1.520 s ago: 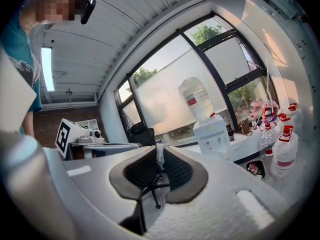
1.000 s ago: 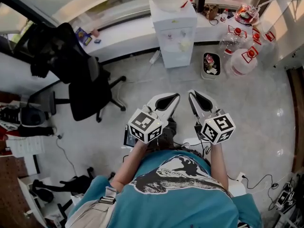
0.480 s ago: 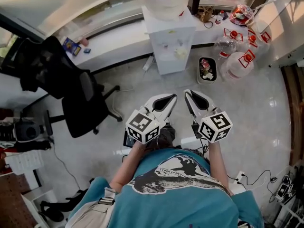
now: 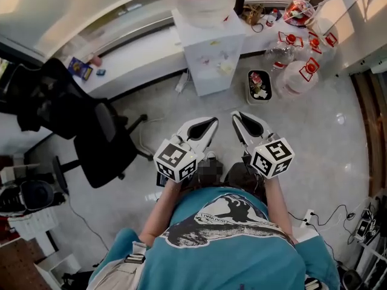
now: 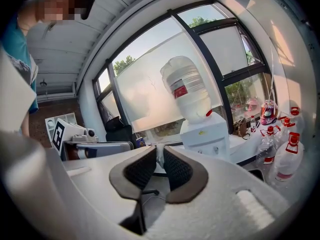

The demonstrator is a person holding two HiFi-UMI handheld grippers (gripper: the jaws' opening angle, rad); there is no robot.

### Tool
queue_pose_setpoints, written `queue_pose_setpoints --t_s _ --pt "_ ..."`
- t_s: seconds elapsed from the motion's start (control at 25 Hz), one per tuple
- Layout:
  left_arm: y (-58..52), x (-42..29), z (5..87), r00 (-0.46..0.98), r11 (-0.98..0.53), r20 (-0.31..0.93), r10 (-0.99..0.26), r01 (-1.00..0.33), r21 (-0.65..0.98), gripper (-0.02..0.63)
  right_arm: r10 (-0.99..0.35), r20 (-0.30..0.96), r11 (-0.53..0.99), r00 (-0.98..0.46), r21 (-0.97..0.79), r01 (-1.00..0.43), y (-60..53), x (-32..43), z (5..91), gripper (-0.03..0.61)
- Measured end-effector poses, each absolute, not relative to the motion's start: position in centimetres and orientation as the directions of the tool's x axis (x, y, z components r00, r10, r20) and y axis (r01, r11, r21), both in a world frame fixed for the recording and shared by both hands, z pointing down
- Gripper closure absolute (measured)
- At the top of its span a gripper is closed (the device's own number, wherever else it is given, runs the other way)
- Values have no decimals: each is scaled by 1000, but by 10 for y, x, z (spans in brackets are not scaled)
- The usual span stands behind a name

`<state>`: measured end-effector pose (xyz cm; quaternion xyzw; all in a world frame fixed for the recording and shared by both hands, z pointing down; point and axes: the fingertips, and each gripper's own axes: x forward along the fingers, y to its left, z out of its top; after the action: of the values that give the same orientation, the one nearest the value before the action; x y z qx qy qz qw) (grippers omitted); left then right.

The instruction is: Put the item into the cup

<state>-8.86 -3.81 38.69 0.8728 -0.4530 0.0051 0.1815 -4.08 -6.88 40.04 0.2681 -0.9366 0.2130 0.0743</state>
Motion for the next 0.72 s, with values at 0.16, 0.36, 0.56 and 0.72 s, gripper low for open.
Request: queue_pose_setpoints --t_s 0.16,0.36,0.56,0.72 --pt "-37 -87 392 587 -518 180 -789 -794 318 603 -467 267 761 -843 -364 -537 -67 -39 405 534" --pt "-35 -82 399 588 -511 193 -786 -792 335 600 -455 280 758 -845 -376 -533 -68 -38 411 534" --pt "-45 -83 406 566 -483 207 -798 -807 340 595 -427 295 763 -855 -390 -515 -82 -39 422 534" --pt "-67 -83 408 542 -463 210 -814 -823 328 595 -412 294 767 -862 -400 -503 -108 -37 427 534"
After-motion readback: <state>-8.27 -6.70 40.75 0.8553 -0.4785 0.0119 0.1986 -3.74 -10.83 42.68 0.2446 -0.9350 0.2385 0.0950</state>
